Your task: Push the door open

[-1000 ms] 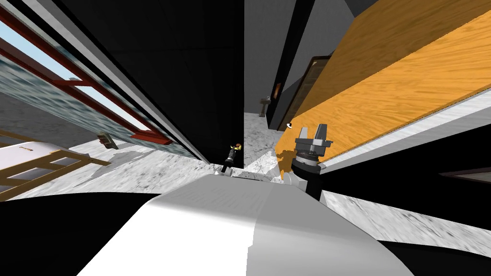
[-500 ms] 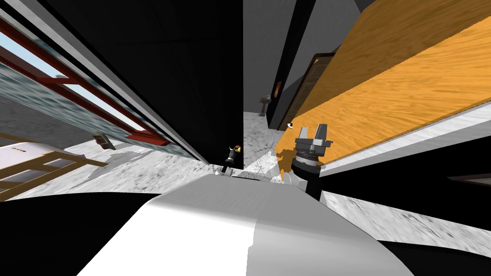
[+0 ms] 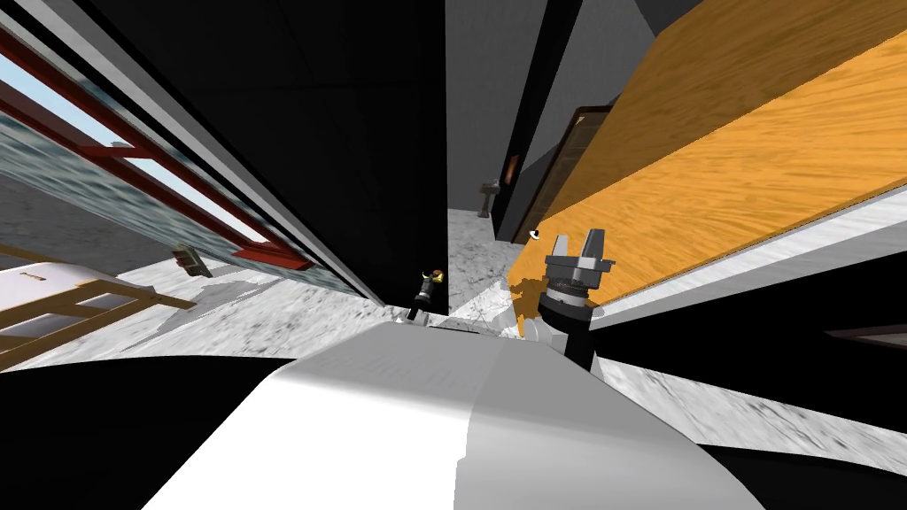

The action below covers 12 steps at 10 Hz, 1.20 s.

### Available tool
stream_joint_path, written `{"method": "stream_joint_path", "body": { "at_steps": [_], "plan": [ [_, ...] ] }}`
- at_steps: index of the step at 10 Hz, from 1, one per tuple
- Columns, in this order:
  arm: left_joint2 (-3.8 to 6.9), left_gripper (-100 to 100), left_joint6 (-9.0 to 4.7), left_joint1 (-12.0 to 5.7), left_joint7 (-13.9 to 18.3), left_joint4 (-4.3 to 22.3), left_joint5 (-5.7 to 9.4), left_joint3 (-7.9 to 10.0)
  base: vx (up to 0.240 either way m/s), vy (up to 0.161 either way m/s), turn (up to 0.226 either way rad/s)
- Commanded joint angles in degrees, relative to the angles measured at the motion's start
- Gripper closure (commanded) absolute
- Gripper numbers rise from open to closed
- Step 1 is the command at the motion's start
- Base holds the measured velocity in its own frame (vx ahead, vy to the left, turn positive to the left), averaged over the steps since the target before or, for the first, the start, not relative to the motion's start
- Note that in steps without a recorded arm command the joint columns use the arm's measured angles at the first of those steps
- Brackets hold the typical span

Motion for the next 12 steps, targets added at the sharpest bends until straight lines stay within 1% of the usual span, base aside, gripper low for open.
{"method": "stream_joint_path", "body": {
  "at_steps": [1,5,6,7,8,9,12],
  "plan": [
    [0.78,100,-0.41,-0.56,-0.36,0.04,0.51,1.05,0.160,-0.054,0.051],
    [2.03,100,-0.46,-0.59,-1.00,0.18,1.64,3.24,0.188,-0.075,0.044],
    [2.03,100,-0.46,-0.59,-1.00,1.73,1.64,3.24,0.145,-0.040,0.016],
    [2.03,100,-0.46,-0.59,-1.00,0.33,1.64,3.24,0.057,-0.015,-0.003],
    [2.56,100,-0.49,-0.60,-1.38,0.26,2.33,4.55,0.146,-0.056,0.082],
    [2.67,100,-0.50,-0.61,-1.48,0.28,2.51,4.90,0.190,-0.109,0.084],
    [3.21,100,-0.56,-0.64,-2.11,0.42,3.63,7.05,0.174,-0.083,0.066]
  ]
}}
